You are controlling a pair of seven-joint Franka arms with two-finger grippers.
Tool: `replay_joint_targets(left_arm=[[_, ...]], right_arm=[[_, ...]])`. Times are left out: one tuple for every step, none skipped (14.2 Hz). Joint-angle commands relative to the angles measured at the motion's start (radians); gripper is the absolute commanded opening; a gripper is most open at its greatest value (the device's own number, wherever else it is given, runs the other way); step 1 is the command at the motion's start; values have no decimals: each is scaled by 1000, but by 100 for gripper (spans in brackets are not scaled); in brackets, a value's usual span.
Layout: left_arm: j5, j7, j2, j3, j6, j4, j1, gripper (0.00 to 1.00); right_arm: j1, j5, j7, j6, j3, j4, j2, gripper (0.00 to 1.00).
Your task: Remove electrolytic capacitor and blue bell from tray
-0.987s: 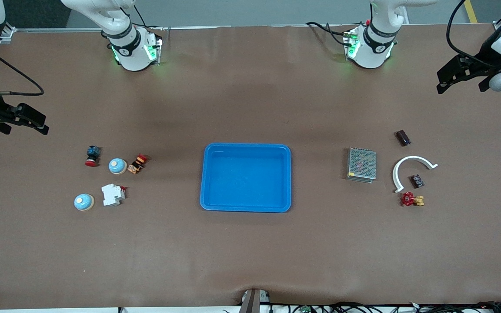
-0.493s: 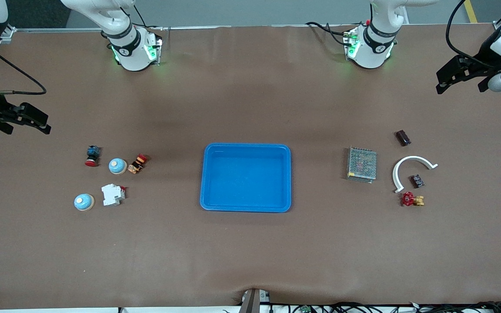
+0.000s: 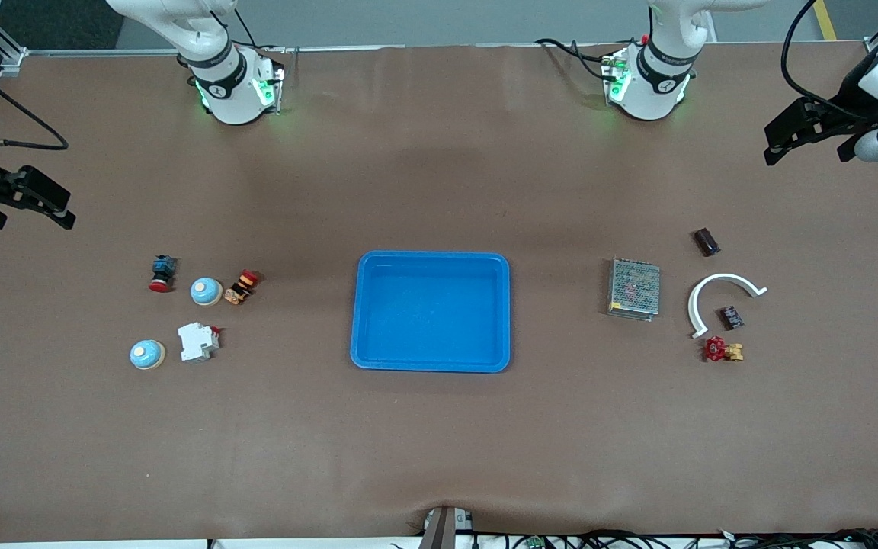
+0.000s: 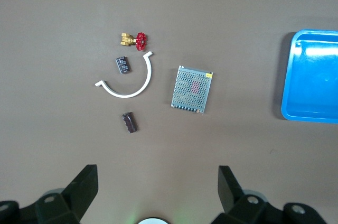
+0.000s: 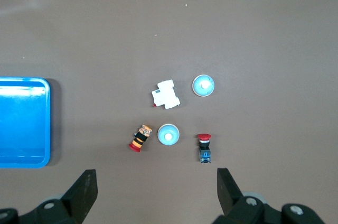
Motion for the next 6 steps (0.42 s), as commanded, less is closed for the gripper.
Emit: replay_joint_targets(left_arm=[[-2,10,8,-3,-18,18,4,100],[-2,12,8,-3,-18,18,4,100],[-4,12,8,-3,-18,18,4,100],[-4,12,8,-3,-18,18,6,100],[-4,12,8,-3,-18,17,6,100],[-4,12,8,-3,-18,17,6,100]], right_arm=[[1,10,18,3,-3,-13,-24,100],[3,10,18,3,-3,-13,-24,100],[3,10,18,3,-3,-13,-23,100],[3,10,18,1,-4,-13,-23,100],[3,10,18,1,-3,-13,-23,100],[3,10,18,-3,-3,-14,-23,100]])
